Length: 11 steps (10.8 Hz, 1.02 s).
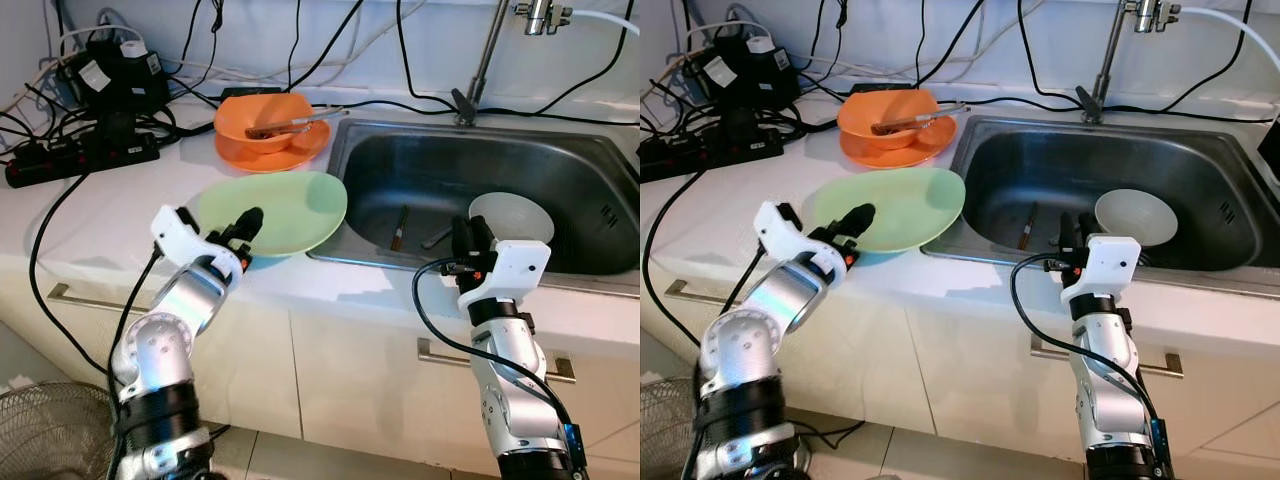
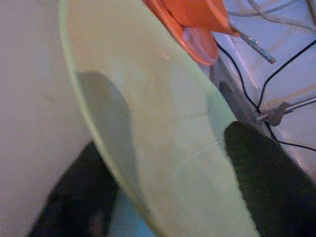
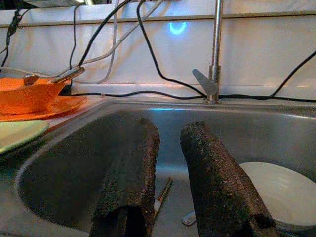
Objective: Kitchen organization
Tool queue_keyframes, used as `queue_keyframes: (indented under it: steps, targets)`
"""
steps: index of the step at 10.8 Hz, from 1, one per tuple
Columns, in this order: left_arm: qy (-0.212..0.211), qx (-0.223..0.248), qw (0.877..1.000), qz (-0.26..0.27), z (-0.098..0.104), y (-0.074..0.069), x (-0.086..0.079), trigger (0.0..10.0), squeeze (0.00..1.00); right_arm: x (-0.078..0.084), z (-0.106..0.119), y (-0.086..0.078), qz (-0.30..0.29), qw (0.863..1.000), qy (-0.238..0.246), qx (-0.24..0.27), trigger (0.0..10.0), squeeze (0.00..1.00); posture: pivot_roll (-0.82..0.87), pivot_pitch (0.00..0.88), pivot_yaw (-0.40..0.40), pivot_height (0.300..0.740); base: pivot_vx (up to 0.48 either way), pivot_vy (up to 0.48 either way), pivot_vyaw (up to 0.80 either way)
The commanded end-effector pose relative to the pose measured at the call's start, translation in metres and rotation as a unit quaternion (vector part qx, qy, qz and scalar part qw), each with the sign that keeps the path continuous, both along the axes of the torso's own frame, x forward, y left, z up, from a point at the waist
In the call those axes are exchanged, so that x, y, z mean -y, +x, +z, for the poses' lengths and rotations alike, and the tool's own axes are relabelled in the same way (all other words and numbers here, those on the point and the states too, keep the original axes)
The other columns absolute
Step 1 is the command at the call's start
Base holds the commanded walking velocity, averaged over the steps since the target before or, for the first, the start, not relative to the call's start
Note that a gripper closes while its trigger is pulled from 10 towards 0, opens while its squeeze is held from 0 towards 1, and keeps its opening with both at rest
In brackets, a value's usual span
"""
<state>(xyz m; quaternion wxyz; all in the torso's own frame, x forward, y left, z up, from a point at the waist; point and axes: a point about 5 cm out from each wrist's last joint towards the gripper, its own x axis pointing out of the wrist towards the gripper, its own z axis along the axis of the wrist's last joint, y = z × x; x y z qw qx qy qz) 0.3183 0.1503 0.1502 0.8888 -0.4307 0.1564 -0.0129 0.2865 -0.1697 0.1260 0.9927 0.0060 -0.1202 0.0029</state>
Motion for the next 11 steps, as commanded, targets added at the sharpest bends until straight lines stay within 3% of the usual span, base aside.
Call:
queue_keyframes:
  steps: [1,2,11]
  targets:
    - [0.008,-0.036,0.999,-0.013,-0.0143,-0.0004,0.0062,3.3,0.0,-0.0007,0.003,0.003,0.002,1.0,0.0,0.001,10.0,0.0,0.04,0.0,0.051,0.74,0.0,0.0,0.0]
    - [0.011,-0.034,0.999,-0.015,-0.0145,0.0012,0.0074,0.0,0.0,-0.0004,0.0032,0.0031,0.001,1.0,0.0,0.001,10.0,0.0,0.04,0.0,0.053,0.74,0.0,0.0,0.0]
    - [0.016,-0.029,0.999,-0.003,-0.0143,-0.0069,0.0027,0.0,0.0,-0.004,0.0038,0.0085,0.008,1.0,-0.002,-0.003,10.0,0.0,0.06,0.0,0.043,0.74,0.0,0.0,0.0]
